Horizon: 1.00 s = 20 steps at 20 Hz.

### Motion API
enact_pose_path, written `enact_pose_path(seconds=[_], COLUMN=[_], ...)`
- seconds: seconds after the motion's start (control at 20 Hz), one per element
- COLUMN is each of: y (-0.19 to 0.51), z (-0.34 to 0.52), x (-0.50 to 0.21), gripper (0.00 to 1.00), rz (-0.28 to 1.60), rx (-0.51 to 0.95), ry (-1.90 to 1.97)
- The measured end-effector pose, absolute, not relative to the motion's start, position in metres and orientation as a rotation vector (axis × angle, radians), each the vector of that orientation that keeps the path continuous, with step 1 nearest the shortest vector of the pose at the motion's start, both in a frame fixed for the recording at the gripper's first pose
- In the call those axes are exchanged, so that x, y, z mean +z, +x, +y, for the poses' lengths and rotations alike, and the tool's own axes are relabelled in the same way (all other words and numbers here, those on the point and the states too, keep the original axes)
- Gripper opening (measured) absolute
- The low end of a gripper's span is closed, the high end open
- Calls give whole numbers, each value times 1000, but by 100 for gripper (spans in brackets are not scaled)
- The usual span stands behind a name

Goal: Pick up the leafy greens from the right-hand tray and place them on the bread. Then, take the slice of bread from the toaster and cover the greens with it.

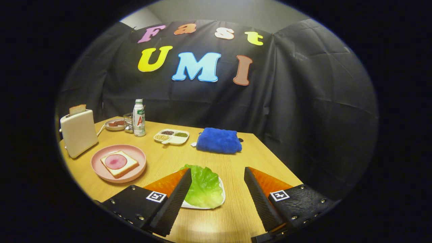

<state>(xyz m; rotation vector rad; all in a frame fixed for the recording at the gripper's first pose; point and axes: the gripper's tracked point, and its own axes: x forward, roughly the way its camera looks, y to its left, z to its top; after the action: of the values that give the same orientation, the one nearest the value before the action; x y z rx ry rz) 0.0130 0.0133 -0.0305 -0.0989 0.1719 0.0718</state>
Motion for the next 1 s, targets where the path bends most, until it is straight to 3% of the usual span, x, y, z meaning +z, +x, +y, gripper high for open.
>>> enact_pose_path(seconds=[0.75, 0.8, 0.85, 0.95, 1.0], y=[39, 40, 39, 39, 41], z=[40, 42, 41, 46, 47], x=[-112, -113, -114, -116, -116], gripper=[84, 81, 71, 70, 64], rz=[474, 470, 477, 488, 487], rx=[188, 187, 189, 210, 213], ry=[-125, -116, -115, -94, -69])
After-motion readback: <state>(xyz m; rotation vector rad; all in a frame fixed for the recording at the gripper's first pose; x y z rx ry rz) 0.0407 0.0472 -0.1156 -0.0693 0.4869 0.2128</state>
